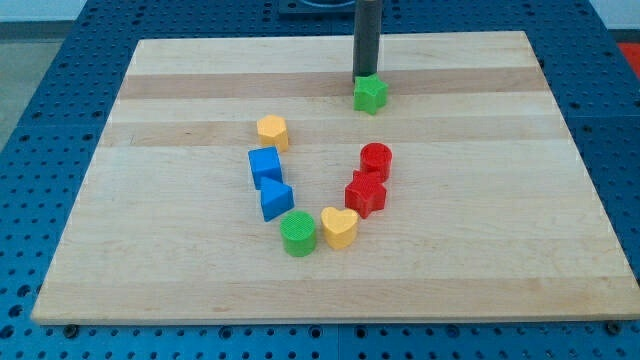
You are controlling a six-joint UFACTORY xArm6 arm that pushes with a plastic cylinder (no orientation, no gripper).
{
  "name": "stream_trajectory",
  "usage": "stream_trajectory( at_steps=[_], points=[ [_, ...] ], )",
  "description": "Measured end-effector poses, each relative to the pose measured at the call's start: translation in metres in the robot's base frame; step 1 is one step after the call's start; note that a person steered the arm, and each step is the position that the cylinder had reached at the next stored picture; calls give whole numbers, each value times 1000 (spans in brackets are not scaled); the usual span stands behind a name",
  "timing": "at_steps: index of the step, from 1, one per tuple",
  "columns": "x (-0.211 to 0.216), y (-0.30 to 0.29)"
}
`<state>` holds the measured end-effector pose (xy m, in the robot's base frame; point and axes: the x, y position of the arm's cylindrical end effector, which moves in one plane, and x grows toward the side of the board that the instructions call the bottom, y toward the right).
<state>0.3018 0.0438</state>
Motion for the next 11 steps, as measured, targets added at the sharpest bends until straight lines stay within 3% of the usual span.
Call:
stream_trajectory(
  at_steps=[3, 8, 11],
  points=[
    [54, 0],
    [39, 19],
    [32, -28]
  ],
)
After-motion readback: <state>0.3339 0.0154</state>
